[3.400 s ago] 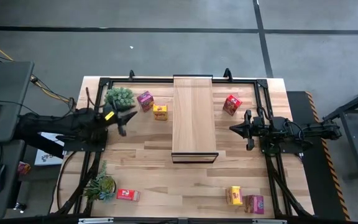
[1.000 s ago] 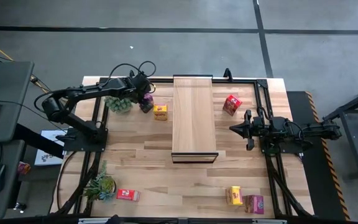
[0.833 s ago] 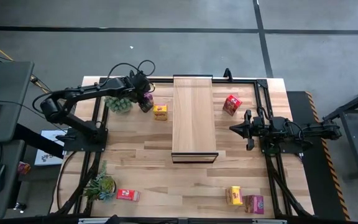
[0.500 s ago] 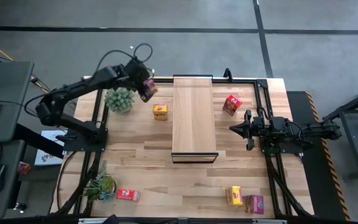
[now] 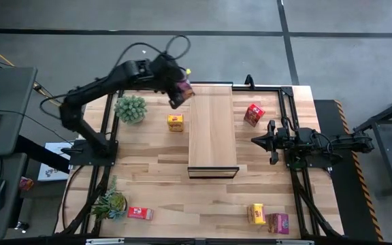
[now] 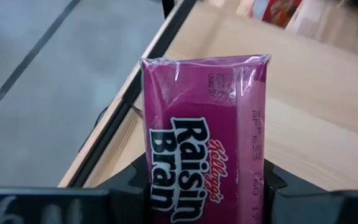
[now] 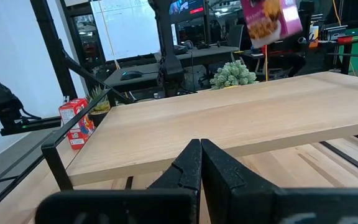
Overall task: Stack cereal on shelf
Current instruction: Put the top violet cereal box on the shelf
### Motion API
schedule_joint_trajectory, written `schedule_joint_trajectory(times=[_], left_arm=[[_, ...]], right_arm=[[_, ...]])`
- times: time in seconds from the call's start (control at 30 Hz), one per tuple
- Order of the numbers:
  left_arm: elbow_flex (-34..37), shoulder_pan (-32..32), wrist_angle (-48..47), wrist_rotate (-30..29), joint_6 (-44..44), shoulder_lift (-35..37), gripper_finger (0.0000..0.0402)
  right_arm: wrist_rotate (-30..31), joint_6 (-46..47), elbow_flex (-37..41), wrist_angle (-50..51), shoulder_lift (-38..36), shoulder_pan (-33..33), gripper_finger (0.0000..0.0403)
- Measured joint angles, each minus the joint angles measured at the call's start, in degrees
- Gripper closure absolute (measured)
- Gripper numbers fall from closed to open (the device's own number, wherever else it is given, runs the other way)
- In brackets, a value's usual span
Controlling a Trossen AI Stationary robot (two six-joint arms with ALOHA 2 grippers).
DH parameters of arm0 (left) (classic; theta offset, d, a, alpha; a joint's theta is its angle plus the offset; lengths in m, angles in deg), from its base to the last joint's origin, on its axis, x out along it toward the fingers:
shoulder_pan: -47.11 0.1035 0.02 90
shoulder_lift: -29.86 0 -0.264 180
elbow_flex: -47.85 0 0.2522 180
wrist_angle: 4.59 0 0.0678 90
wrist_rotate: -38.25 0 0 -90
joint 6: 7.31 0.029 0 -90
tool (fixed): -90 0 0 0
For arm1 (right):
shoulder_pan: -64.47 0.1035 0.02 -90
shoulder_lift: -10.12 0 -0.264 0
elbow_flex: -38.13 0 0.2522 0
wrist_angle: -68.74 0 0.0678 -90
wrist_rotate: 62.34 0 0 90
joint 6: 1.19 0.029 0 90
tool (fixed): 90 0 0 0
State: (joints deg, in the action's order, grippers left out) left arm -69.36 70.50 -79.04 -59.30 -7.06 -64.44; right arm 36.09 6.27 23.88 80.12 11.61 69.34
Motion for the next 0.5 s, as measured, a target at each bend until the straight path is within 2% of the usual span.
schedule_joint_trajectory(times=[0.2,0.5], left_arm=[[-8.01,-0.13,-2.54,-0.45,0.06,-9.26,0.0266],[-9.86,1.83,-2.34,-0.23,1.33,-14.1,0.0266]], right_arm=[[0.0,0.0,0.0,0.0,0.01,-0.01,0.0401],[0.01,0.0,0.0,0.0,-0.01,0.0,0.0401]])
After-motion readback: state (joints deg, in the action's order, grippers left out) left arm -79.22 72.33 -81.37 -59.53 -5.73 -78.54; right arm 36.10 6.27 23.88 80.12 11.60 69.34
